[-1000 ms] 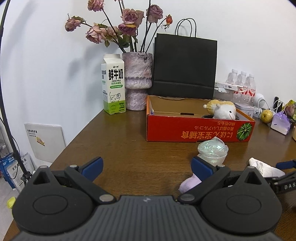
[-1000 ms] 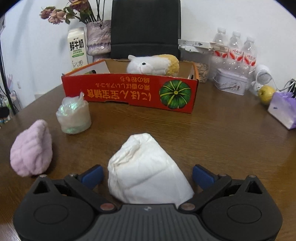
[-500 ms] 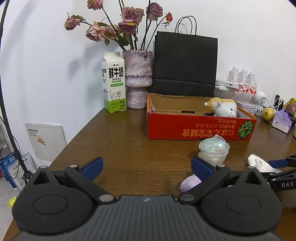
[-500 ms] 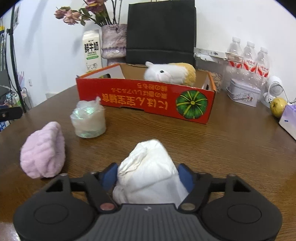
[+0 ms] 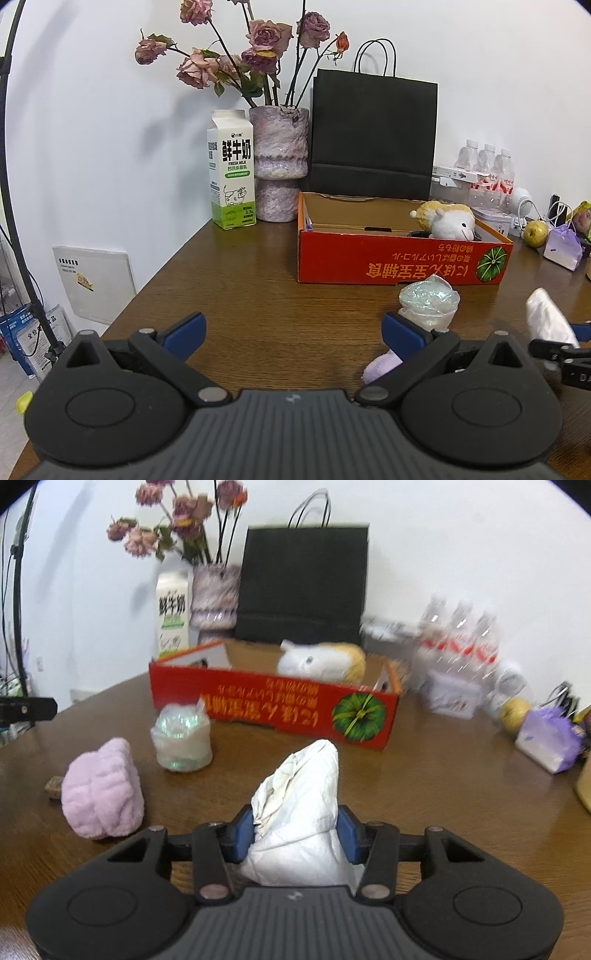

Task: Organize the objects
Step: 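Grasp the small yellow block with the left gripper while the right gripper holds the cloth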

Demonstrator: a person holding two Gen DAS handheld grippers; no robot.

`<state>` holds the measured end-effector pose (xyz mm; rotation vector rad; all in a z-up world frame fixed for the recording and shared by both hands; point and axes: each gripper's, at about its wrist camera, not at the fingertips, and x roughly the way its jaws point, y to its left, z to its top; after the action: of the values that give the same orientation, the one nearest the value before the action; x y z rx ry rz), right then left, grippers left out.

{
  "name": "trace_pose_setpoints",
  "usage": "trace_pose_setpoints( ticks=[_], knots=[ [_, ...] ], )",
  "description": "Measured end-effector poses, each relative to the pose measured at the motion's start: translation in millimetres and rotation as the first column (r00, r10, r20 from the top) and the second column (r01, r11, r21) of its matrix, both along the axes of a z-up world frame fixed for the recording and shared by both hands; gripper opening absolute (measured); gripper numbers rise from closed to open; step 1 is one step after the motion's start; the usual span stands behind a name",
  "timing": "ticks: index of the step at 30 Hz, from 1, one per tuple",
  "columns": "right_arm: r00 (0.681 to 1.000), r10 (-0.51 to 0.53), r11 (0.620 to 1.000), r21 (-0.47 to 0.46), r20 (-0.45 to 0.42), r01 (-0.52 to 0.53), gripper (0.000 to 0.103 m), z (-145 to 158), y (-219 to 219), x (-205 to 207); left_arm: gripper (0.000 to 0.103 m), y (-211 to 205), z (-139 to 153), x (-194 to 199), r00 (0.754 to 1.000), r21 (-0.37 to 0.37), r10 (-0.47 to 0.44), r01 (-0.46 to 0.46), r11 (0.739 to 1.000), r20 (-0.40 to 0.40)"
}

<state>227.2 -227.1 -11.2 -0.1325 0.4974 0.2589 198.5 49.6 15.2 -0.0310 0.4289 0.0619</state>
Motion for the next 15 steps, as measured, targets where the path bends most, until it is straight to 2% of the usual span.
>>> trace_pose_setpoints(
  ticks=[4, 9, 15],
  knots=[
    [0.997, -0.040, 0.999, 0.010, 0.069, 0.040, 0.046, 4.8, -1.4, -18.9, 0.103, 2.0, -0.5, -2.3, 1.000, -0.002, 0.003, -0.003, 1.000, 0.000],
    [0.993, -0.056, 0.998, 0.022, 0.107, 0.053, 0.046, 8.2, -1.2, -38.0, 0.103, 7.5, -3.9, -5.5, 1.000, -0.012, 0.019, -0.019, 1.000, -0.021],
    [0.989, -0.056, 0.998, 0.016, 0.134, 0.054, 0.046, 9.7, 0.9, -46.5, 0.103, 18.8, -14.7, -13.6, 0.994, -0.049, 0.014, -0.020, 0.999, -0.107]
  ],
)
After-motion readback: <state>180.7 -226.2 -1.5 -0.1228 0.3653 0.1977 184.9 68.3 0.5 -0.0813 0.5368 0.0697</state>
